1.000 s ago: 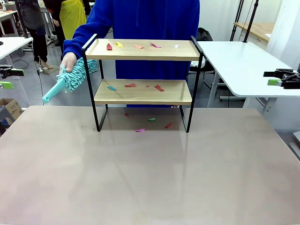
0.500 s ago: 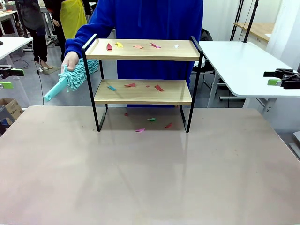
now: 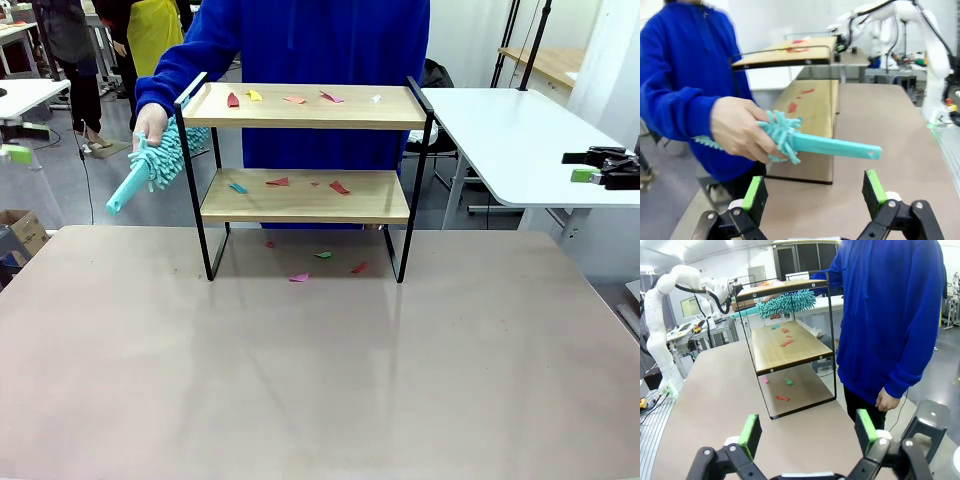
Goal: Clean the shelf.
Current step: Pick up the Duster handed by the human.
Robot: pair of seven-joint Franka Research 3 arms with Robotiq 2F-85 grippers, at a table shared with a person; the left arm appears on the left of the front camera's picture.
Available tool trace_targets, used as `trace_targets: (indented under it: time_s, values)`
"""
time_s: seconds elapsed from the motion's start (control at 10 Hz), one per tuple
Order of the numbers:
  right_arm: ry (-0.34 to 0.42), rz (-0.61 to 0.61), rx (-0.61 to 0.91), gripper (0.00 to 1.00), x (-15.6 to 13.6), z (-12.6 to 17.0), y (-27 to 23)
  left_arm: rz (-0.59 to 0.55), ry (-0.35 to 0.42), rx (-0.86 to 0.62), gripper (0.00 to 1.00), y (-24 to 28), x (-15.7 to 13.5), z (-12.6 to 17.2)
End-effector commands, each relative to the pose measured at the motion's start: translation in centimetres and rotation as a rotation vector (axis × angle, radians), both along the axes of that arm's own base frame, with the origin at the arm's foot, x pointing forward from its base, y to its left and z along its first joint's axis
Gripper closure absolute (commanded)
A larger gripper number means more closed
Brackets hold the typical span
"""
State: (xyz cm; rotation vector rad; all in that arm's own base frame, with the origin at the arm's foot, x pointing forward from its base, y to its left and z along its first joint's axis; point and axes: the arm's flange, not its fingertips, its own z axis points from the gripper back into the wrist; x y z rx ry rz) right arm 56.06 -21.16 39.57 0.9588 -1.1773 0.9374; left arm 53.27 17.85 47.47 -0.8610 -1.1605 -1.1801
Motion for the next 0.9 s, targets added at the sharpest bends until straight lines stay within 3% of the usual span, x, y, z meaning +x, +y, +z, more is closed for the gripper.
trace_targets:
  time_s: [0.0,0.2,0.3,0.4,0.6,0.8]
  values:
    - [-0.003,-0.001,0.001,0.0,-0.1,0.2,0.1,0.129,0.127,0.139,0.0,-4.3,-2.6,5.7]
    - [-0.003,-0.001,0.001,0.0,-0.1,0.2,0.1,0.412,0.261,0.232,0.0,-8.5,-4.7,11.3]
    - [-0.003,-0.001,0.001,0.0,-0.1,0.2,0.1,0.478,0.282,0.292,0.0,-10.9,-6.3,12.9]
    - [-0.003,-0.001,0.001,0.0,-0.1,0.2,0.1,0.528,0.262,0.325,0.0,-13.1,-7.4,14.0]
    - [-0.003,-0.001,0.001,0.0,-0.1,0.2,0.1,0.617,0.299,0.403,0.0,-17.5,-8.8,14.9]
    - [-0.003,-0.001,0.001,0.0,-0.1,0.2,0.1,0.6,0.243,0.459,0.0,-19.2,-8.7,15.3]
